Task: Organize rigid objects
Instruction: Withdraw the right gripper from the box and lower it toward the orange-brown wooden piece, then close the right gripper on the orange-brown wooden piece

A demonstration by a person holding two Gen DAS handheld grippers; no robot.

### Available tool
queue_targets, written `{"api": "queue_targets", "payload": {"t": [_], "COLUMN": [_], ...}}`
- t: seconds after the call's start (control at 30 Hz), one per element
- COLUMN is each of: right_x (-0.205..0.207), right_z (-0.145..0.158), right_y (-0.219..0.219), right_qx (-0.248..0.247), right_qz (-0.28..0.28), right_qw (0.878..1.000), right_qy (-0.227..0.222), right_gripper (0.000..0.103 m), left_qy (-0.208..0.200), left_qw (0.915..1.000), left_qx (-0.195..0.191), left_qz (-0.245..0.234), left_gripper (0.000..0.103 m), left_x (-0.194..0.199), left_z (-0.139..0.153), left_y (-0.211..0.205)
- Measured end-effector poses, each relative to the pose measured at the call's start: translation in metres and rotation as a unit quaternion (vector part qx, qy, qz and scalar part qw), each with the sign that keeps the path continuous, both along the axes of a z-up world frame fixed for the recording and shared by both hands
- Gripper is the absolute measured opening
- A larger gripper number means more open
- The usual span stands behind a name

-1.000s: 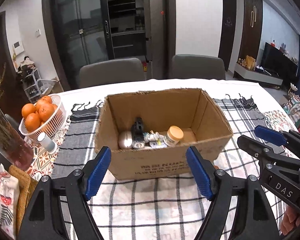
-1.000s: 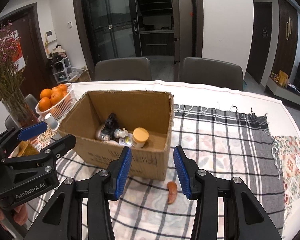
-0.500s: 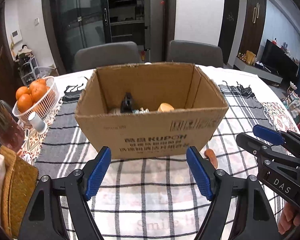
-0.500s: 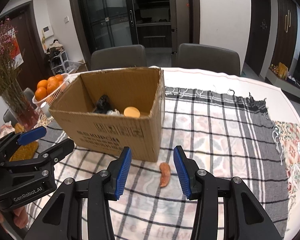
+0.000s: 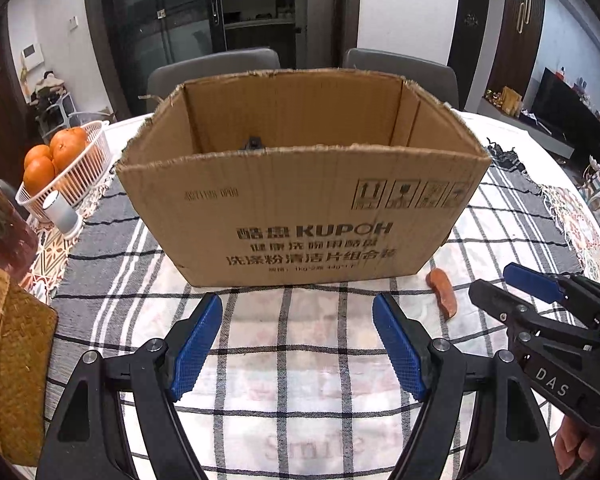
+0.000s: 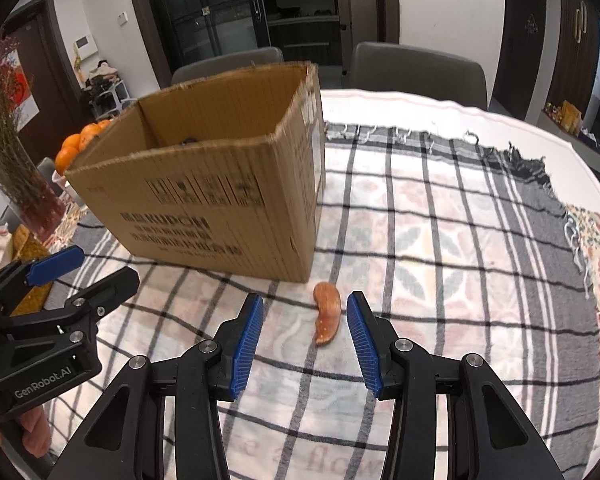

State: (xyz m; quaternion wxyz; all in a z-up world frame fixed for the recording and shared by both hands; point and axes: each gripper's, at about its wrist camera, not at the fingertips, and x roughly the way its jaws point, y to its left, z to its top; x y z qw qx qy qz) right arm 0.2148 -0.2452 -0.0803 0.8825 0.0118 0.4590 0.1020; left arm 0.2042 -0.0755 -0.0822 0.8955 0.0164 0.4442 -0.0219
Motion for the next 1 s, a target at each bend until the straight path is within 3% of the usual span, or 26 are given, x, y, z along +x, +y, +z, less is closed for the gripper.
{"api": "queue_targets", "payload": {"t": [0.57, 1.0], "right_x": [0.021, 0.035], "right_z": [-0.053, -0.074], "right_y": [-0.005, -0.003], "right_qx": [0.020, 0.010], "right_qz": [-0.013, -0.028], "right_qw": [0.999, 0.998], "right_qy": [0.040, 0.047], "right_gripper": [0.045, 0.044], "left_qy": [0.034, 0.058], "left_qw": [0.9994, 0.9983], "left_qx": [0.009, 0.008], "left_qz": [0.002, 0.010], "left_gripper": [0.077, 0.077], "left_x": [0.020, 0.036], "left_z": [-0.040, -0.060], "left_y": [-0.003, -0.004]}}
